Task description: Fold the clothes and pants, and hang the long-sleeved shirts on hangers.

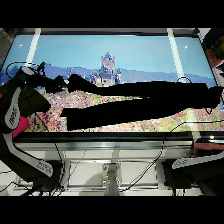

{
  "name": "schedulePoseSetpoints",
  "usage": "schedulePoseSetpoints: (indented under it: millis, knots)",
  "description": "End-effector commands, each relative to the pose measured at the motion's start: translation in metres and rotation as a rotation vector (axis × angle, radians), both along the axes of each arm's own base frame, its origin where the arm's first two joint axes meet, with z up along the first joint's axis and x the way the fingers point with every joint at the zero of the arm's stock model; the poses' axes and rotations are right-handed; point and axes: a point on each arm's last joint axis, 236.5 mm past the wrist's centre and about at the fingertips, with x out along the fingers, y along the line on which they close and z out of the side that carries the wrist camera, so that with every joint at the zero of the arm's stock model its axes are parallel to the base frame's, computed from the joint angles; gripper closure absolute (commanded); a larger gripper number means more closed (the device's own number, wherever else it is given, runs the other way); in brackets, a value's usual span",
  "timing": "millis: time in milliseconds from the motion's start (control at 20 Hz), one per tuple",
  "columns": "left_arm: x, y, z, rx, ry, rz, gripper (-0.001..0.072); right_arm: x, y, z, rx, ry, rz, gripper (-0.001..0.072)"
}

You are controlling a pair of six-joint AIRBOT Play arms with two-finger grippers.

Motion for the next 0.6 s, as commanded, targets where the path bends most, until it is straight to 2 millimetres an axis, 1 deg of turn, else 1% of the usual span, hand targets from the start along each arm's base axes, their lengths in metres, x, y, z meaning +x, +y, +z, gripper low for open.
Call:
schedulePoseSetpoints:
  millis: [0, 150, 250, 300, 350, 400, 450, 550]
  knots:
    - [0.009, -0.001, -0.018, 0.012, -0.003, 0.027, 0.0289, 0.002, 0.002, 0.001, 0.012, -0.010, 0.002, 0.0318]
    - [0.006, -0.015, -0.027, 0.001, 0.017, 0.006, 0.0289, 0.003, 0.005, 0.003, 0.022, -0.018, 0.004, 0.0318]
    - [0.006, -0.021, -0.030, -0.001, 0.023, -0.005, 0.0289, 0.004, 0.005, 0.004, 0.026, -0.022, 0.005, 0.0318]
    - [0.006, -0.023, -0.030, -0.004, 0.023, -0.006, 0.0315, 0.004, 0.005, 0.003, 0.026, -0.022, 0.005, 0.0318]
    - [0.006, -0.028, -0.027, -0.028, 0.023, 0.000, 0.0423, 0.004, 0.005, 0.004, 0.025, -0.023, 0.004, 0.0318]
    - [0.009, -0.035, -0.022, -0.070, 0.019, 0.015, 0.0656, 0.004, 0.005, 0.004, 0.025, -0.023, 0.003, 0.0318]
    - [0.013, -0.040, -0.015, -0.115, 0.008, 0.035, 0.0700, 0.004, 0.005, 0.004, 0.025, -0.023, 0.003, 0.0318]
    - [0.026, -0.051, 0.012, -0.236, -0.029, 0.096, 0.0702, 0.004, 0.005, 0.004, 0.025, -0.023, 0.003, 0.0318]
